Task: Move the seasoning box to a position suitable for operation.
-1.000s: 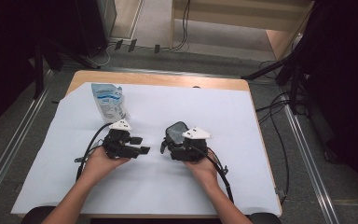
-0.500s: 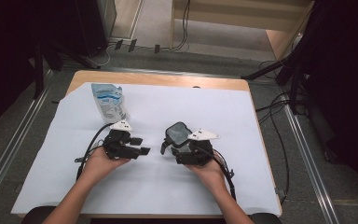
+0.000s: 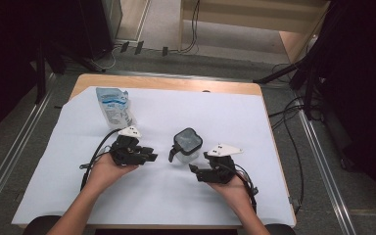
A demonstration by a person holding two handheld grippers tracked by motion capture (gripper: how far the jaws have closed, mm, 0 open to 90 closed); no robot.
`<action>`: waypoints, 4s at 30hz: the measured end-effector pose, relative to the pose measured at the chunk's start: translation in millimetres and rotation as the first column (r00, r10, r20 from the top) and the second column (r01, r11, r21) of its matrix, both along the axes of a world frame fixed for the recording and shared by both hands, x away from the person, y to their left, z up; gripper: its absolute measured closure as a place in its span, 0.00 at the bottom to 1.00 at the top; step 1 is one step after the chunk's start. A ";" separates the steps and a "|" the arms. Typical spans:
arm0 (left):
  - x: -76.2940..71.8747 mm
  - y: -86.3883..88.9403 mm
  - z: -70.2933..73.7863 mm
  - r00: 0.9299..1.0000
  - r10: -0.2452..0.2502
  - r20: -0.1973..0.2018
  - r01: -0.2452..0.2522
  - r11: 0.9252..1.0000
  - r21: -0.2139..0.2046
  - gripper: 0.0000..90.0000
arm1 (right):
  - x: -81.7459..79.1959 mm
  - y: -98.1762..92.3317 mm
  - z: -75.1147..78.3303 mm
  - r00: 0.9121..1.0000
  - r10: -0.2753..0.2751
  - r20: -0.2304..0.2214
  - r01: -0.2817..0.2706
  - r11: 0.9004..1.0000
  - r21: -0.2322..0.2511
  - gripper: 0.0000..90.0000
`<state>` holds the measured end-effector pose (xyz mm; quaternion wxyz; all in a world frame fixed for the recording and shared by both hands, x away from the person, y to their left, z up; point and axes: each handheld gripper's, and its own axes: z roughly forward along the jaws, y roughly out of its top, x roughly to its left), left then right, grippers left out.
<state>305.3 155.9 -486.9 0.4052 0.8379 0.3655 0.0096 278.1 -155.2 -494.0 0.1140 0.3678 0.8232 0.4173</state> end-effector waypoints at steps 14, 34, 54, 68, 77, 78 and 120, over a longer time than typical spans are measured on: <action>18.4 -23.3 13.6 0.995 -0.087 0.040 0.088 0.995 -0.042 1.00 | 13.8 -31.7 8.7 1.000 -0.022 -0.007 0.023 0.995 0.100 0.90; 23.8 -39.5 -6.0 0.993 -0.110 0.036 0.111 0.993 -0.028 1.00 | 12.1 -2.3 1.1 1.000 0.011 0.000 -0.011 0.996 0.094 1.00; 13.4 -52.3 -4.6 0.993 -0.110 0.034 0.112 0.992 -0.055 1.00 | 25.2 -4.0 -2.3 0.999 -0.032 -0.019 0.034 0.994 0.105 1.00; 11.9 -66.7 -6.7 0.993 -0.106 0.054 0.110 0.990 -0.084 1.00 | 51.6 -1.6 -1.8 0.997 -0.069 -0.019 0.071 0.992 0.107 1.00; 15.4 -76.0 -9.5 0.991 -0.117 0.062 0.122 0.989 -0.078 1.00 | 61.8 -1.2 -1.7 0.997 -0.070 -0.019 0.072 0.991 0.112 1.00; 16.0 -74.5 -9.3 0.990 -0.123 0.062 0.127 0.990 -0.064 1.00 | 61.5 -1.4 -0.6 0.997 -0.073 -0.017 0.074 0.990 0.117 1.00; 26.3 6.5 13.9 0.999 -0.018 0.031 0.021 0.996 -0.084 0.41 | 12.9 45.1 -5.0 0.993 0.108 -0.044 -0.103 0.989 0.104 1.00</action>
